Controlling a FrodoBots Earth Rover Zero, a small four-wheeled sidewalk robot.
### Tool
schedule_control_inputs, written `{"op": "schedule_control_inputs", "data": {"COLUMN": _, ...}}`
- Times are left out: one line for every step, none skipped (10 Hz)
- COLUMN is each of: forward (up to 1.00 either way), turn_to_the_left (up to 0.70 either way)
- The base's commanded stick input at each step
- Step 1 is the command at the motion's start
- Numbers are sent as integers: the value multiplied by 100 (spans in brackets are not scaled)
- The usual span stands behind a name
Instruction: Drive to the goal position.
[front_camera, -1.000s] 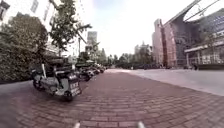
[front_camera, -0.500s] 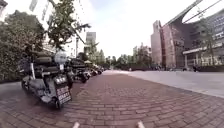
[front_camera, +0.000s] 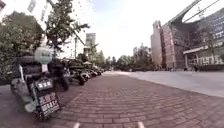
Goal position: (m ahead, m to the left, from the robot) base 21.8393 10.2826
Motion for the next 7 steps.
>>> {"op": "schedule_control_inputs", "data": {"forward": 70, "turn_to_the_left": 0}}
{"op": "schedule_control_inputs", "data": {"forward": 70, "turn_to_the_left": 0}}
{"op": "schedule_control_inputs", "data": {"forward": 70, "turn_to_the_left": 0}}
{"op": "schedule_control_inputs", "data": {"forward": 70, "turn_to_the_left": 0}}
{"op": "schedule_control_inputs", "data": {"forward": 70, "turn_to_the_left": 0}}
{"op": "schedule_control_inputs", "data": {"forward": 70, "turn_to_the_left": 0}}
{"op": "schedule_control_inputs", "data": {"forward": 70, "turn_to_the_left": 0}}
